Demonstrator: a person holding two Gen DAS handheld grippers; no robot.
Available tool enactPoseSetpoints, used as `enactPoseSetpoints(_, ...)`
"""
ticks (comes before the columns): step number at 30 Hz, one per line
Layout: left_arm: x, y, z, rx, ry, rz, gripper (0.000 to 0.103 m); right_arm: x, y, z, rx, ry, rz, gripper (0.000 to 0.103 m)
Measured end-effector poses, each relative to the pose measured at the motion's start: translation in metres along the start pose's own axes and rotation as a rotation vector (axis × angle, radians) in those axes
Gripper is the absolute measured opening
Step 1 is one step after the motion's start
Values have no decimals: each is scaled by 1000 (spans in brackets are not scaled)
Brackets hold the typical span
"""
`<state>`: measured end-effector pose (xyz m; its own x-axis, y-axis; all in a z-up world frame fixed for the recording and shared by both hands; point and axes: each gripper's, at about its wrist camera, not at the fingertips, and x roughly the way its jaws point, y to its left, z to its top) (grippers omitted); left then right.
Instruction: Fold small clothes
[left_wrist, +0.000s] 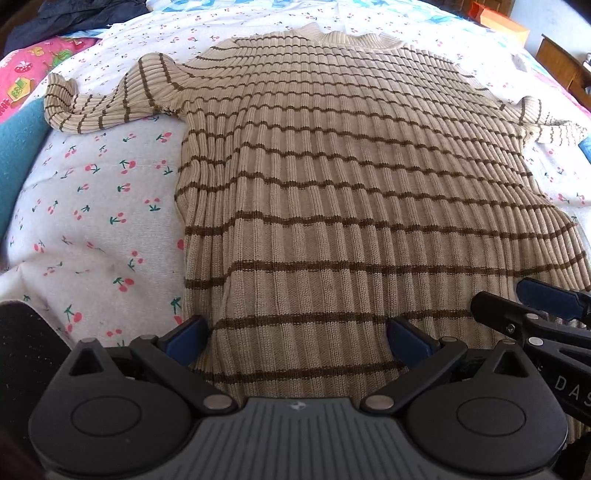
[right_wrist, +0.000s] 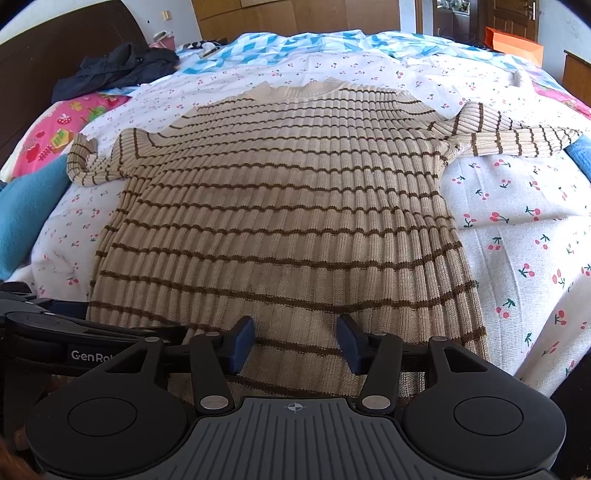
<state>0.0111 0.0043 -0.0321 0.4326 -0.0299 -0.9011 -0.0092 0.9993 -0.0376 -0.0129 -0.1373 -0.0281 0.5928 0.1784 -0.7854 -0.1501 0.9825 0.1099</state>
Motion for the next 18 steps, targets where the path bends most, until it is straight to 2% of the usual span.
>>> enactPoseSetpoints(8,-13,2,-3,-10,-51,-4,103,-5,-4,0,17,-27,8,50)
enactPoseSetpoints(18,-39,0,-5,11,-202,14,103,-14,-5,2,28,-78,4,50)
